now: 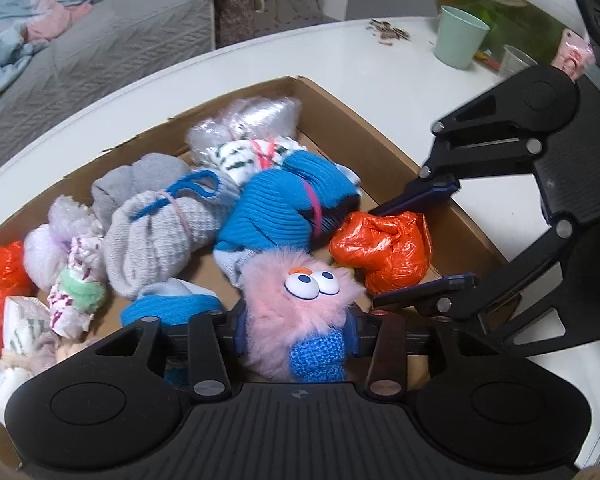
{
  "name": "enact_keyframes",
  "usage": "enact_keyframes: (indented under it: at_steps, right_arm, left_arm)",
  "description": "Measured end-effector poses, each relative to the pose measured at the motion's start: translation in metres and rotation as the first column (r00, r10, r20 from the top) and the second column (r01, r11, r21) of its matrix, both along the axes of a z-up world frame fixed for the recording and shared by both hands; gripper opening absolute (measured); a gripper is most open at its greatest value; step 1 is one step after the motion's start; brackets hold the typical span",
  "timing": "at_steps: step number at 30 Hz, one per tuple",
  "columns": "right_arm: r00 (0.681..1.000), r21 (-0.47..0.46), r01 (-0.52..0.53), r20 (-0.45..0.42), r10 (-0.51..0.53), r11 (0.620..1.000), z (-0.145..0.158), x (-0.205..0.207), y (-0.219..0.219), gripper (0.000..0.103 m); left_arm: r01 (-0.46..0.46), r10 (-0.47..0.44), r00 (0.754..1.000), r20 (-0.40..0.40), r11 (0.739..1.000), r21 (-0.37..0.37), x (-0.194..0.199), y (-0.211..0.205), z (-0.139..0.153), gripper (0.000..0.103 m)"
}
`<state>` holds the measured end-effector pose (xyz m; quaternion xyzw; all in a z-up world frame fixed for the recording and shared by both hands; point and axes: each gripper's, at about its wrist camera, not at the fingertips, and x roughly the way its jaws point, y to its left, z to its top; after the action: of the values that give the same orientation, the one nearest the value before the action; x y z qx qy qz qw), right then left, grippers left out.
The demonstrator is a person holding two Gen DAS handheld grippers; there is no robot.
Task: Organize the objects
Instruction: 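Open both grippers to release the toy and orange bundle in the box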
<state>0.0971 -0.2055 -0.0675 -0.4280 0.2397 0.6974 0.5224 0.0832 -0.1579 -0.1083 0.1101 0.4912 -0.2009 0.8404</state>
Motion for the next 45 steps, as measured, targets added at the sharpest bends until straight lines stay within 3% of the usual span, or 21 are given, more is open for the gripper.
enact_keyframes:
  at_steps: [9, 22, 27, 38, 45]
  right_arm:
    - [0.999, -0.004, -0.019, 0.032, 0.019, 1.000, -0.002, -0.005, -0.003, 0.047]
    - [0.998, 0.001, -0.029, 0.052, 0.029, 1.000, 0.007, -0.006, -0.005, 0.056]
    - [0.998, 0.016, -0.024, 0.059, 0.023, 1.000, 0.021, -0.005, -0.008, 0.067]
    - [0.997, 0.036, -0.032, 0.073, 0.029, 0.999, 0.039, -0.011, -0.016, 0.075]
    - [0.998, 0.065, -0.042, 0.056, 0.039, 0.997, 0.050, -0.028, -0.024, 0.080]
  left_arm:
    - [0.003, -0.003, 1.000, -0.010, 1.000, 0.022, -0.007, 0.001, 0.001, 0.075]
    - [0.026, -0.025, 0.999, -0.021, 0.998, 0.048, -0.009, 0.001, 0.010, 0.086]
    - [0.044, -0.042, 0.999, -0.021, 0.997, 0.070, -0.013, 0.001, 0.027, 0.099]
    - [0.014, -0.017, 0.999, 0.028, 0.994, 0.108, -0.028, 0.012, 0.056, 0.102]
    - [-0.067, 0.063, 0.997, 0.046, 0.993, 0.092, -0.048, 0.037, 0.074, 0.102]
